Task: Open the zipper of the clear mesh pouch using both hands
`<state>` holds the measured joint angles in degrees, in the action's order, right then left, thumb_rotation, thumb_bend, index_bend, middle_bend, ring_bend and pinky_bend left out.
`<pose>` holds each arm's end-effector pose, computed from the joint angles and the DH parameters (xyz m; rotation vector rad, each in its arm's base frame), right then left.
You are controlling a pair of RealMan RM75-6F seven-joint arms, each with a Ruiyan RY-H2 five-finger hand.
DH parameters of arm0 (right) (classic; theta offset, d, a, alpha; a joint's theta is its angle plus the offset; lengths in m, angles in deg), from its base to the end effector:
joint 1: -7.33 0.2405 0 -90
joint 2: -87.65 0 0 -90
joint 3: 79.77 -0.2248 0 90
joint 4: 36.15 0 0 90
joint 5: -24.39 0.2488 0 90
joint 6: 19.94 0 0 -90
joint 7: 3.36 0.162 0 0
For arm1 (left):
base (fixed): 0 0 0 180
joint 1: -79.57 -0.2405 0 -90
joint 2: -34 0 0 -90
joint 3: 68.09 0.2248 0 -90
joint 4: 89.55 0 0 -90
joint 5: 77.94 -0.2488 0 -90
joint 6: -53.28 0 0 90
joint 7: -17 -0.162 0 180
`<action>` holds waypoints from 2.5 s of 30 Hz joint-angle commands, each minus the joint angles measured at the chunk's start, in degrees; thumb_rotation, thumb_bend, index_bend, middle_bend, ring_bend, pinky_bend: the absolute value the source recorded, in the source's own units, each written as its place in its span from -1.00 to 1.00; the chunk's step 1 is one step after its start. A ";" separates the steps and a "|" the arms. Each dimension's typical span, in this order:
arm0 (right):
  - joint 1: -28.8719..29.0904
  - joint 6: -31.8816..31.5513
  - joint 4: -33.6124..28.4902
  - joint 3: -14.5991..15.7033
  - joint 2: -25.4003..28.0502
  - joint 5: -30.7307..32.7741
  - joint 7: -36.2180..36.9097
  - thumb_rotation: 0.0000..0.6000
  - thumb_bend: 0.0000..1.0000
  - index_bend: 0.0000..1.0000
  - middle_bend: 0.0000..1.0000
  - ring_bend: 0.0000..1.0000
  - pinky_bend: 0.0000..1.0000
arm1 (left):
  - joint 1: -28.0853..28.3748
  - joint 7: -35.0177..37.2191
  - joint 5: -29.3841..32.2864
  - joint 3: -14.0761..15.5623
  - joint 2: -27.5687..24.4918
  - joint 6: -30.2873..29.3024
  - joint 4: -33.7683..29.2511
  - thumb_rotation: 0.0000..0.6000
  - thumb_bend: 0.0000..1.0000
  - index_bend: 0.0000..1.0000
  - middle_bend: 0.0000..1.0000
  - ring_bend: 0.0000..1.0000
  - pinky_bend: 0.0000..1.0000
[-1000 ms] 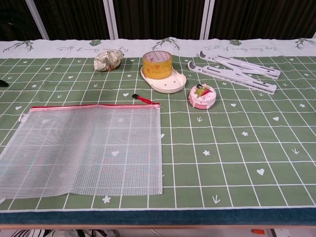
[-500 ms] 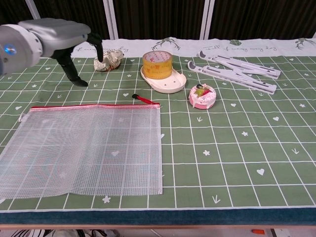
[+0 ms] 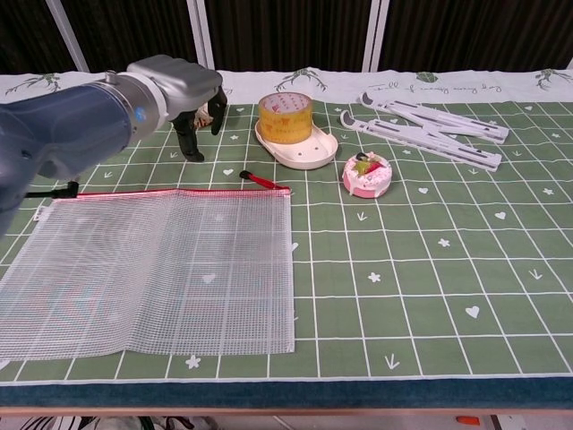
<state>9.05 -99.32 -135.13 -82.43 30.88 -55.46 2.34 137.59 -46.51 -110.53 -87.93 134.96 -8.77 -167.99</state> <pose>-0.3187 -0.1792 0.1275 1.2736 -1.1187 0.8213 -0.0408 0.3906 -0.0829 -1.7813 -0.6541 -0.5624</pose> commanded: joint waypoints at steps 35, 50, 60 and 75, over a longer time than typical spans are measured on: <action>0.09 1.11 -0.89 -0.16 0.85 1.11 2.20 1.00 -0.66 -1.00 -1.00 -1.00 -0.60 | 11.91 -0.97 2.95 -1.17 19.72 8.17 31.09 1.00 -0.49 0.00 -0.44 -0.77 -0.54; 0.07 1.14 -1.17 -0.17 0.96 1.12 2.64 1.00 -0.66 -1.00 -1.00 -1.00 -0.60 | 10.75 -2.38 2.91 -0.89 19.70 8.61 30.68 1.00 -0.40 0.13 -0.44 -0.77 -0.54; 0.08 1.08 -1.25 -0.08 0.97 0.78 2.83 1.00 -0.66 -1.00 -1.00 -1.00 -0.60 | 10.22 -2.06 1.41 -0.71 18.16 7.84 27.52 1.00 -0.22 0.20 -0.44 -0.77 -0.54; 0.05 0.74 -1.44 0.32 1.21 -0.76 3.74 1.00 -0.66 -1.00 -1.00 -1.00 -0.60 | 9.44 -3.77 -2.14 -0.31 8.78 2.80 11.87 1.00 -0.16 0.20 -0.44 -0.77 -0.54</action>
<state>9.11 -98.58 -136.57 -82.12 32.09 -56.21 6.08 147.14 -49.89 -111.88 -88.12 145.76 -4.77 -153.48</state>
